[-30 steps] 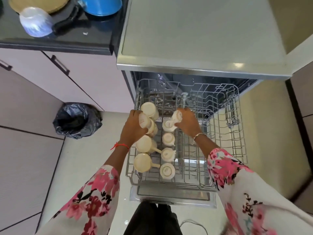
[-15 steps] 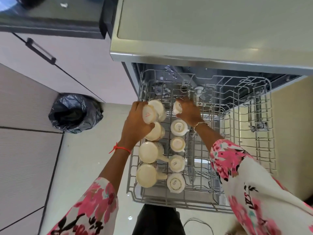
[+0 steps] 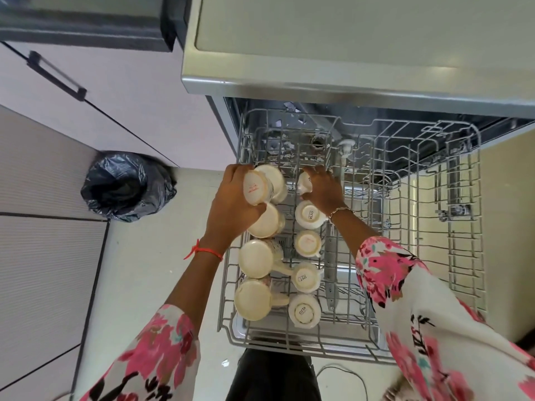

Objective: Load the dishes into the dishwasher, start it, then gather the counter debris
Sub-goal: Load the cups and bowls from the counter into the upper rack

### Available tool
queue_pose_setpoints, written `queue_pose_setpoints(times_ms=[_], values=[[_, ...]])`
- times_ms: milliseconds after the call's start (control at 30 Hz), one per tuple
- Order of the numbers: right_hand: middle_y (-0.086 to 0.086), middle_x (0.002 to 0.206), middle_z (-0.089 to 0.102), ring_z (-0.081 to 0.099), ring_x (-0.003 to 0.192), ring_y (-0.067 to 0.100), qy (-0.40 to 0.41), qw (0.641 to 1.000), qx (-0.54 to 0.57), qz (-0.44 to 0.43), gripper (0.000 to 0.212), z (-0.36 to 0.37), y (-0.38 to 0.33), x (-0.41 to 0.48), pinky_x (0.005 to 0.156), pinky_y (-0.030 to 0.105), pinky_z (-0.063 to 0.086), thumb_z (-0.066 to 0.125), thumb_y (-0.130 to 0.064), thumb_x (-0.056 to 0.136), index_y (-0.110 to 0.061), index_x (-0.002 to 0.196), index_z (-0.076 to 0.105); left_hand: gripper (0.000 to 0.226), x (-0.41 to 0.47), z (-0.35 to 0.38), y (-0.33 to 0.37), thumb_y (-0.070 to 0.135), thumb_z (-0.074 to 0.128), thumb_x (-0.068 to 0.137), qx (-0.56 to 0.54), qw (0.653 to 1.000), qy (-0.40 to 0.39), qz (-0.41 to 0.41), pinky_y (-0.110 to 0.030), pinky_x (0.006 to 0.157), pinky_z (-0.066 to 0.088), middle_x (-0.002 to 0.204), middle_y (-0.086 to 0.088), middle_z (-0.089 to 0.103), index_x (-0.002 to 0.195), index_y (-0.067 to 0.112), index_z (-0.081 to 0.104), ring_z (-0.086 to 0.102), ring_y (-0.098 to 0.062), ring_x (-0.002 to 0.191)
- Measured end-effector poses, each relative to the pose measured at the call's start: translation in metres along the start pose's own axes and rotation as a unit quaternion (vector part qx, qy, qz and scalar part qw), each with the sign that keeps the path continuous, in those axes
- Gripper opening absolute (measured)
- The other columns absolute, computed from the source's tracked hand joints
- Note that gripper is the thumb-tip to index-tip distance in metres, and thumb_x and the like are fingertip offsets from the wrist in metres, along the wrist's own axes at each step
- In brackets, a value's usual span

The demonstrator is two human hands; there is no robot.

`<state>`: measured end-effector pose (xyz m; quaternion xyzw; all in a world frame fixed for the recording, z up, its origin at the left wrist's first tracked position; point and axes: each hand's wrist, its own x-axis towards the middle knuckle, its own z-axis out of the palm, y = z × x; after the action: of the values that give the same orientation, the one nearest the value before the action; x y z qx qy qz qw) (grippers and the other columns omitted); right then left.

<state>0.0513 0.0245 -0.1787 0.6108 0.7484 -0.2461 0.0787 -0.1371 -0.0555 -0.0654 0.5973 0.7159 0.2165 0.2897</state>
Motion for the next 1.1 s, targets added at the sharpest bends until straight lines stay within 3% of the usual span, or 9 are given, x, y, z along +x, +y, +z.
queue_pose_setpoints(times_ms=[167, 300, 533, 733, 1100], values=[[0.012, 0.141, 0.042, 0.040, 0.128, 0.034, 0.015, 0.999, 0.027, 0.014, 0.084, 0.002, 0.000, 0.000, 0.106, 0.042, 0.030, 0.074, -0.036, 0.074, -0.018, 0.143, 0.030, 0.070, 0.000, 0.001, -0.001, 0.009, 0.081, 0.061, 0.002, 1.000, -0.006, -0.006, -0.023, 0.075, 0.038, 0.122, -0.011, 0.047, 0.123, 0.006, 0.046, 0.052, -0.024, 0.104], [0.007, 0.139, 0.047, 0.031, 0.131, 0.037, 0.044, 0.999, 0.003, 0.025, 0.077, 0.000, 0.001, -0.002, 0.106, 0.044, 0.027, 0.071, -0.040, 0.075, -0.016, 0.139, 0.037, 0.071, 0.000, 0.002, -0.001, 0.009, 0.081, 0.061, 0.006, 1.000, -0.009, -0.003, -0.022, 0.076, 0.038, 0.121, -0.011, 0.048, 0.124, 0.006, 0.046, 0.051, -0.023, 0.104], [0.015, 0.131, 0.051, 0.035, 0.128, 0.035, 0.027, 0.998, 0.054, 0.024, 0.064, -0.003, 0.000, 0.000, 0.103, 0.043, 0.036, 0.074, -0.025, 0.075, -0.009, 0.131, 0.048, 0.071, 0.000, 0.002, 0.002, 0.010, 0.081, 0.062, 0.008, 1.000, -0.011, -0.007, -0.019, 0.075, 0.036, 0.123, -0.010, 0.047, 0.124, 0.006, 0.045, 0.049, -0.020, 0.105], [0.018, 0.134, 0.044, 0.028, 0.131, 0.039, 0.017, 1.000, -0.010, 0.008, 0.059, -0.001, -0.004, -0.002, 0.106, 0.045, 0.032, 0.068, -0.020, 0.081, -0.006, 0.133, 0.044, 0.071, -0.001, 0.003, 0.001, 0.010, 0.080, 0.062, 0.006, 1.000, -0.012, -0.006, -0.021, 0.075, 0.038, 0.123, -0.010, 0.047, 0.124, 0.006, 0.045, 0.050, -0.021, 0.105], [0.014, 0.141, 0.037, 0.025, 0.134, 0.037, -0.006, 0.997, 0.059, 0.038, 0.083, 0.000, 0.009, 0.005, 0.110, 0.045, 0.025, 0.074, -0.030, 0.074, -0.016, 0.143, 0.031, 0.073, -0.005, 0.006, 0.002, 0.011, 0.081, 0.063, 0.010, 1.000, -0.010, -0.005, -0.022, 0.077, 0.038, 0.125, -0.011, 0.046, 0.126, 0.006, 0.044, 0.050, -0.024, 0.108]])
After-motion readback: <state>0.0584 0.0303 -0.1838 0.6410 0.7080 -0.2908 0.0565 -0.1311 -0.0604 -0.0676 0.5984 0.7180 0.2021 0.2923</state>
